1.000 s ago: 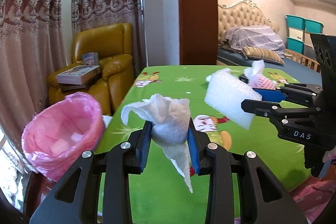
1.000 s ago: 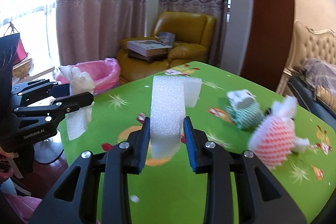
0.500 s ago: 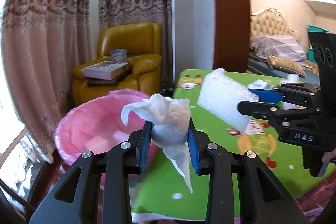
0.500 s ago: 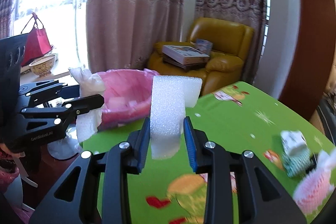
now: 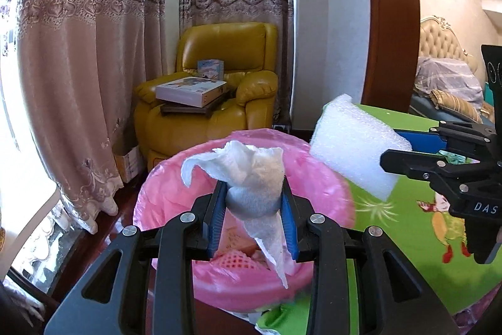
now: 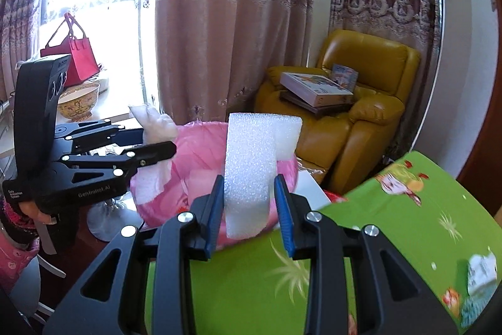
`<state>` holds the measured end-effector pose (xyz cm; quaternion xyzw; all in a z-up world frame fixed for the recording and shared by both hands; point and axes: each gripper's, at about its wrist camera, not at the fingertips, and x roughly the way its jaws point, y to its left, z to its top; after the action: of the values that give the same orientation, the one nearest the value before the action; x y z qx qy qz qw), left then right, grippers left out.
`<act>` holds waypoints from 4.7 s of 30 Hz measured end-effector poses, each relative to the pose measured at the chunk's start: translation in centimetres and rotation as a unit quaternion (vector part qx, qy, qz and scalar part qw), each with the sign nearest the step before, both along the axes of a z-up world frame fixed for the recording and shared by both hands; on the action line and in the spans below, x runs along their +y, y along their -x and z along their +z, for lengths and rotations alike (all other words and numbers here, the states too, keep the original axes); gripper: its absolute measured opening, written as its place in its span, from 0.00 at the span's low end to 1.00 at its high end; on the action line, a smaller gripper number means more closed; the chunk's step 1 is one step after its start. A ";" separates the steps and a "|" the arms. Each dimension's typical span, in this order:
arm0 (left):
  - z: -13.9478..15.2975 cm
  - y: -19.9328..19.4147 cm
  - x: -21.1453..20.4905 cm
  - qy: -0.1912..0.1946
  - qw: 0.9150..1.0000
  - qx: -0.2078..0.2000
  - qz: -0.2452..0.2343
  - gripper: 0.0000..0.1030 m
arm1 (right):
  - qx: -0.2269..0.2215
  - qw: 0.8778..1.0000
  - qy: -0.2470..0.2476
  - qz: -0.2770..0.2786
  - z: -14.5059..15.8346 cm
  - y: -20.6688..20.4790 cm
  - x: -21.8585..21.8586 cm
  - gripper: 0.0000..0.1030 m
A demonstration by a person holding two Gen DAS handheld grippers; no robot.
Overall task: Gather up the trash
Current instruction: 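Carry foam block and tissue to the pink bin and release both, then move both tools back over the table toward the fruit net, then grasp the pink foam fruit net with the left gripper while the right grasps a tissue, then carry fruit net and tissue to the pink bin and release both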
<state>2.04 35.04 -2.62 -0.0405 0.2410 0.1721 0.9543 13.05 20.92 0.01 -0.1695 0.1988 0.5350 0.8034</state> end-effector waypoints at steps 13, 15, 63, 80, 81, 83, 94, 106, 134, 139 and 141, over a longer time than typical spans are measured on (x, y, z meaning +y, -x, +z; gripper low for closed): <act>0.4 -0.4 3.4 -0.008 0.997 -0.013 0.081 0.89 | -0.002 0.998 -0.068 0.000 3.2 -3.1 1.2 0.60; 0.6 0.0 3.2 -0.013 0.996 -0.014 0.081 0.89 | -0.004 0.997 -0.072 -0.007 3.4 -3.1 -0.4 0.60; -1.7 -18.2 -28.9 0.022 0.974 0.028 -0.224 0.90 | 0.029 0.911 -0.034 -0.410 -3.7 -14.4 -41.0 0.55; -4.3 -25.1 -30.5 0.061 0.965 0.096 -0.238 0.90 | 0.090 0.951 0.016 -0.297 -6.3 -18.5 -37.1 0.50; -4.3 -25.2 -30.1 0.069 0.964 0.098 -0.237 0.90 | 0.102 0.951 0.017 -0.292 -6.6 -19.1 -36.8 0.50; -4.4 -25.4 -29.4 0.082 0.963 0.104 -0.236 0.90 | 0.122 0.951 0.015 -0.282 -6.8 -19.9 -36.5 0.50; -2.6 -24.2 -29.1 0.086 0.963 0.086 -0.242 0.90 | 0.092 0.959 -0.003 -0.269 -5.8 -18.2 -36.7 0.28; -2.1 -21.2 -35.4 0.065 0.944 0.073 -0.316 0.84 | 0.066 0.936 -0.068 -0.340 -4.0 -11.9 -44.5 0.28; -2.4 -9.7 -34.1 0.032 0.954 0.049 -0.295 0.27 | 0.031 0.934 -0.067 -0.348 -3.1 4.1 -43.1 0.29; -2.3 -7.9 -33.9 0.022 0.957 0.033 -0.289 0.27 | 0.026 0.937 -0.061 -0.343 -3.0 4.4 -41.7 0.29; -2.2 -7.2 -34.0 0.015 0.958 0.026 -0.286 0.27 | 0.027 0.938 -0.058 -0.342 -3.1 4.2 -41.3 0.29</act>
<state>9.23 1.03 -4.85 0.0205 0.2694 -0.1108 0.9564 8.90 -20.36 -3.13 -0.0300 0.2345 0.2429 0.9408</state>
